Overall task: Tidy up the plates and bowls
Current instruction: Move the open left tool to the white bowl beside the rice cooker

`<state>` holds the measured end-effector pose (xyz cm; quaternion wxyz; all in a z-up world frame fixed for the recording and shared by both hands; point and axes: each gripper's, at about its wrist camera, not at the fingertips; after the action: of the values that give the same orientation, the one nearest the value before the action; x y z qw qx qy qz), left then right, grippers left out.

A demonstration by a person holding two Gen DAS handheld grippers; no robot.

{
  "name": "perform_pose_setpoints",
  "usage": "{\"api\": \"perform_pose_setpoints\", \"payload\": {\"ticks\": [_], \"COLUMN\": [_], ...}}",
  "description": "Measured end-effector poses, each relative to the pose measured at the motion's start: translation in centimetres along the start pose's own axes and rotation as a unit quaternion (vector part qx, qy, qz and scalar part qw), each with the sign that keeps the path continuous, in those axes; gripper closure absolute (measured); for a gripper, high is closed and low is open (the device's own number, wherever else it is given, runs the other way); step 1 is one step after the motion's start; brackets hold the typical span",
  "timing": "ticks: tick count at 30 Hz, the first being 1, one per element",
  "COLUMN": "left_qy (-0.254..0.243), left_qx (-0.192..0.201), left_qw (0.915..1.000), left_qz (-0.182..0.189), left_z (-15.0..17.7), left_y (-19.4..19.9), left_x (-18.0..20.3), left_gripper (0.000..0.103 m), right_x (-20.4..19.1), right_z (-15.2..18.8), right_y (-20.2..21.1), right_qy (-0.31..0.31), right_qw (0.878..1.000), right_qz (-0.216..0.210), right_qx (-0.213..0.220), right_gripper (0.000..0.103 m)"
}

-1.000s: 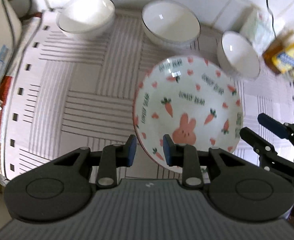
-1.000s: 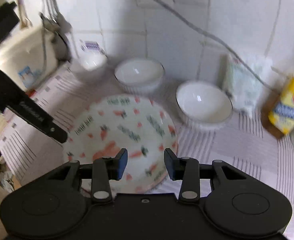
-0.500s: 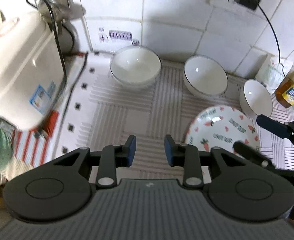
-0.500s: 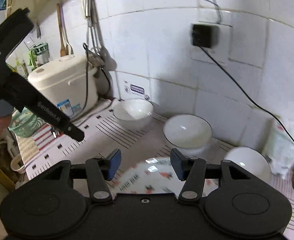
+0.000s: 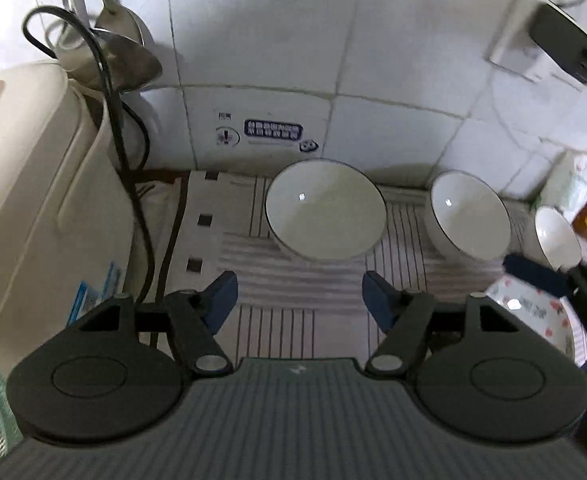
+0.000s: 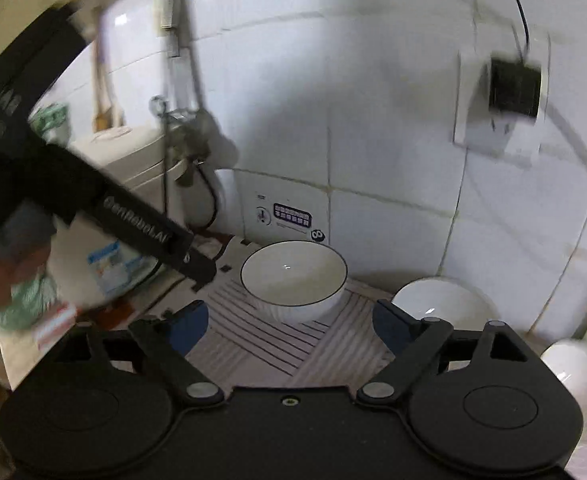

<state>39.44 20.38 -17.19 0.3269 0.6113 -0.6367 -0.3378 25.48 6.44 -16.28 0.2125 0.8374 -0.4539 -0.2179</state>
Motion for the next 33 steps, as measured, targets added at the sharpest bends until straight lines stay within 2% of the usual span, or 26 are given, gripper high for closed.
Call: {"api": "perform_pose_setpoints", "payload": {"ticks": [4, 9, 14, 16, 17, 21, 23, 28, 33], "left_qy": [0.007, 0.012, 0.029, 0.035, 0.034, 0.026, 0.027, 0.010, 0.017], "left_qx": [-0.003, -0.020, -0.026, -0.030, -0.032, -0.047, -0.050, -0.048, -0.074], "left_qw": [1.0000, 0.9997, 0.9992, 0.9988, 0.9988, 0.9982, 0.9976, 0.9984, 0.9966], "left_qz": [0.002, 0.008, 0.009, 0.015, 0.015, 0.027, 0.040, 0.028, 0.031], "left_z": [-1.1, -1.9, -1.9, -1.9, -1.9, -1.9, -1.8, -1.2, -0.1], "left_y": [-3.0, -6.6, -9.2, -9.7, -10.0, -11.1, -11.5, -11.0, -9.8], "left_x": [-0.6, -0.8, -1.5, -1.7, -1.6, -1.3, -1.2, -0.5, -0.6], "left_gripper": [0.035, 0.035, 0.037, 0.043, 0.046, 0.076, 0.084, 0.087, 0.087], "right_x": [1.4, 2.8, 3.9, 4.4, 4.6, 5.0, 5.1, 5.5, 5.2], "right_z": [-0.1, 0.3, 0.5, 0.3, 0.2, 0.0, 0.0, 0.0, 0.3], "right_y": [-2.8, -6.5, -9.6, -10.8, -11.2, -12.3, -12.8, -13.5, -12.3], "right_qy": [-0.069, -0.111, -0.141, -0.158, -0.170, -0.195, -0.205, -0.230, -0.240], "right_qw": [0.998, 0.994, 0.989, 0.986, 0.983, 0.977, 0.975, 0.968, 0.965], "right_qz": [0.001, 0.014, 0.027, 0.040, 0.044, 0.050, 0.052, 0.069, 0.064], "right_qx": [0.005, -0.018, -0.034, -0.044, -0.050, -0.067, -0.075, -0.079, -0.086], "right_gripper": [0.015, 0.028, 0.034, 0.048, 0.049, 0.055, 0.062, 0.078, 0.079]}}
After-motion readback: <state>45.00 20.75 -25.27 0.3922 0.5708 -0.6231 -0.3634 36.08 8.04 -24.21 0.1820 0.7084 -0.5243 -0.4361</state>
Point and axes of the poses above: each gripper's, at about its wrist camera, not at the fingertips, and y roughly against the way its jaws point, x to its right, z to its underside, and after that the axes turned 8 degrees about -z, right-handed
